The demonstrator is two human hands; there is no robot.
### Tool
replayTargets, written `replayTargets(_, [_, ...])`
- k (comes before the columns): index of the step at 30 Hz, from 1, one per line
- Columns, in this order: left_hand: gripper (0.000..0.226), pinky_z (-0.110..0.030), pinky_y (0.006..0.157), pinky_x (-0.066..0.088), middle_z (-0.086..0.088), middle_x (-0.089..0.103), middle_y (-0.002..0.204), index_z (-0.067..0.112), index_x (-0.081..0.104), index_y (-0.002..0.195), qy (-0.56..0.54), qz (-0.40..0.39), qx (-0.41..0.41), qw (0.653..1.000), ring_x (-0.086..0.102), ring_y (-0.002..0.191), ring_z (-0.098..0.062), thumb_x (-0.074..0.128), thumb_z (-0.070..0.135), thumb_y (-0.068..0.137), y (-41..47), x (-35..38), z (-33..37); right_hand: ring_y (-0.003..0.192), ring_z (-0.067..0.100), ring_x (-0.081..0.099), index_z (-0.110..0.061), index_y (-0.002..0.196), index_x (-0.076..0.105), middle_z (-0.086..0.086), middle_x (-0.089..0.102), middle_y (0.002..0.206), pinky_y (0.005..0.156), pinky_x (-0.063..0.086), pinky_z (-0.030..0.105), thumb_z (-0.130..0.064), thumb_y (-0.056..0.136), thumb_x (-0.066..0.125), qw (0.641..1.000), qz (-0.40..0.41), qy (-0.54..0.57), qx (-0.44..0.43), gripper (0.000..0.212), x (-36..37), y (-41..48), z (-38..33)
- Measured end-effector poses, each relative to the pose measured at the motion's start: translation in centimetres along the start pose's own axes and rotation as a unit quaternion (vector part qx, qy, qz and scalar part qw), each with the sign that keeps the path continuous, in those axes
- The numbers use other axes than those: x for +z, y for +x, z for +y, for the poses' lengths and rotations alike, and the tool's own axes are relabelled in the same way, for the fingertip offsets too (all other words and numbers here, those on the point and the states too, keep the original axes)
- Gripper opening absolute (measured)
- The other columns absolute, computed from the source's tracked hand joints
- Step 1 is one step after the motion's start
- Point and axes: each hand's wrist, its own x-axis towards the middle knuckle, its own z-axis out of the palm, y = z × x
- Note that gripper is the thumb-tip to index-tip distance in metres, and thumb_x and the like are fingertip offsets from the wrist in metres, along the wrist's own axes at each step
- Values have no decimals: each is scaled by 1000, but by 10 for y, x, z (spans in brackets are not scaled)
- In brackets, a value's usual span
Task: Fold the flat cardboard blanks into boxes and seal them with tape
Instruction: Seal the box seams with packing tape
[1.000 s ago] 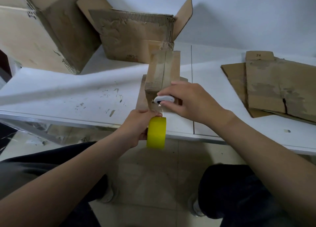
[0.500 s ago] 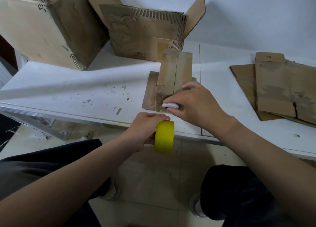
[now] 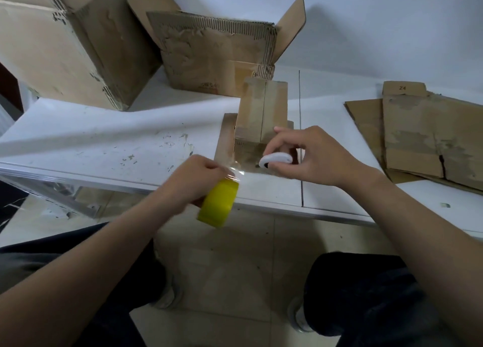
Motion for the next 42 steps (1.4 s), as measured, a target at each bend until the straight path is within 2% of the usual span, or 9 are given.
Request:
replayTargets(3, [10, -41, 81, 55, 5, 60, 104, 33, 74, 87, 100, 85, 35, 991, 57, 89, -23, 67, 35, 94, 3, -31, 8, 80, 17, 62, -17, 95, 69, -9, 67, 88, 76, 55, 42, -12, 87, 75, 990, 127, 62, 9, 12, -9, -6, -6])
replayTargets(8, [7, -47, 86, 55, 3, 55, 115, 33, 71, 96, 95, 144, 63, 983, 53, 104, -29, 64, 35, 97, 6, -46, 15, 79, 23, 57, -26, 87, 61, -6, 62, 86, 68, 48, 37, -23, 81, 66, 953, 259, 87, 128, 9, -27, -15, 18])
replayTargets(12, [10, -52, 91, 54, 3, 55, 119, 31, 72, 103, 85, 154, 71, 982, 53, 109, -31, 66, 37, 96, 10, -45, 16, 75, 10, 59, -24, 86, 66, -10, 65, 84, 63, 43, 24, -24, 81, 77, 935, 132, 5, 330, 12, -28, -27, 54])
replayTargets(15, [16, -55, 94, 54, 2, 56, 121, 29, 73, 106, 73, 161, 72, 982, 54, 111, -32, 66, 38, 96, 14, -41, 18, 85, 12, 62, -21, 95, 67, -5, 66, 93, 64, 44, 23, -24, 86, 77, 922, 29, -50, 383, 14, -14, -37, 68])
replayTargets(23, [13, -54, 92, 56, 0, 57, 121, 30, 70, 106, 72, 151, 80, 983, 54, 109, -32, 66, 38, 96, 16, -32, 19, 94, 16, 62, -27, 106, 66, -5, 68, 106, 75, 48, 27, -30, 90, 72, 924, 14, -123, 363, 17, -8, -34, 76])
replayTargets(26, [7, -51, 89, 57, 1, 56, 120, 33, 68, 101, 68, 152, 81, 983, 55, 108, -32, 65, 38, 97, 16, -31, 18, 117, 21, 56, -30, 117, 66, -7, 65, 120, 97, 46, 36, -45, 98, 57, 942, 128, -151, 270, 26, -8, -18, 68])
replayTargets(29, [5, -49, 85, 58, 1, 59, 117, 34, 69, 95, 55, 153, 81, 983, 56, 104, -31, 65, 37, 96, 16, -30, 18, 130, 19, 44, -28, 127, 64, -9, 57, 135, 100, 30, 24, -44, 104, 40, 956, 220, -131, 143, 37, -4, 3, 38])
replayTargets(34, [18, -53, 85, 59, -2, 62, 113, 28, 75, 99, 44, 132, 73, 988, 60, 99, -31, 61, 40, 98, 14, -27, 15, 132, 22, 36, -32, 139, 59, -10, 49, 150, 101, 41, 36, -52, 104, 36, 962, 166, -213, 45, 46, 27, 26, 3])
replayTargets(42, [49, -55, 83, 59, -7, 70, 97, 27, 78, 92, 25, 125, 68, 989, 67, 86, -33, 42, 61, 92, 1, -34, 11, 142, 29, 35, -36, 149, 46, -8, 42, 157, 95, 54, 51, -49, 79, 78, 945, 136, -290, 66, 77, 54, 40, 35])
